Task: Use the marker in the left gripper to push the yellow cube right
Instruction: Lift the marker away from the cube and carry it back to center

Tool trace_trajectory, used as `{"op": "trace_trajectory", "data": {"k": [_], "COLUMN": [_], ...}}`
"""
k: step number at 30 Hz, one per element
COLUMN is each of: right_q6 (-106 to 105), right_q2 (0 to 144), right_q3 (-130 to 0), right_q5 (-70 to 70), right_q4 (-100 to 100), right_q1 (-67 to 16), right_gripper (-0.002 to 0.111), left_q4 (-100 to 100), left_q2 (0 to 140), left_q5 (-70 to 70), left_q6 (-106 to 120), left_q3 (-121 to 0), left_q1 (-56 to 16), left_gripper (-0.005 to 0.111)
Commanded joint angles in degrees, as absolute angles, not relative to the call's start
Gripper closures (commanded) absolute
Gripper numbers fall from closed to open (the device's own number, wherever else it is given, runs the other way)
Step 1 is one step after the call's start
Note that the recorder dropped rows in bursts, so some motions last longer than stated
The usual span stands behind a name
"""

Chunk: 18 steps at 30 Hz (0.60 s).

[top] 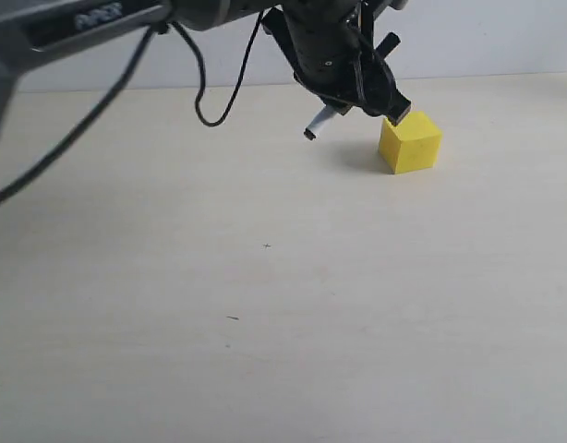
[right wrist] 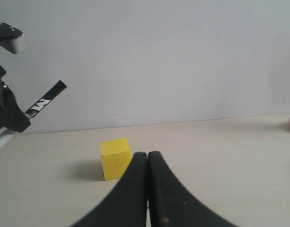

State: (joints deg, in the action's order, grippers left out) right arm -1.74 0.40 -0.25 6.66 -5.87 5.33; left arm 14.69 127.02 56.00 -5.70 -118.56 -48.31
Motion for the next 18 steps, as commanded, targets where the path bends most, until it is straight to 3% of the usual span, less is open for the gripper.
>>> {"op": "trace_trajectory", "data": {"k": [1, 5, 8, 18], "right_q6": [-1.86, -1.86, -1.86, -1.86], "right_q2": [0.0, 0.0, 0.0, 0.0], "right_q3": [0.0, 0.0, 0.0, 0.0], "right_q5": [6.34, 6.34, 6.34, 6.34], "right_q4": [-5.66, -5.66, -5.66, -5.66], "right_q1": [5.64, 5.64, 5.64, 5.64], "right_gripper": [0.108, 0.108, 0.108, 0.108], "left_q4": [15.75, 16.84, 17.25, 15.42], "left_q2": [113.44, 101.86, 95.87, 90.44], "left_q5": [32.36, 10.72, 7.31, 14.46], "left_q6": [-15.81, -24.62, -24.44, -28.58], "left_q3": [-93.33, -67.84, -57.55, -47.13], "left_q1": [-48.97, -48.47, -47.58, -46.73], "left_gripper": [0.107, 0.107, 0.107, 0.107]}}
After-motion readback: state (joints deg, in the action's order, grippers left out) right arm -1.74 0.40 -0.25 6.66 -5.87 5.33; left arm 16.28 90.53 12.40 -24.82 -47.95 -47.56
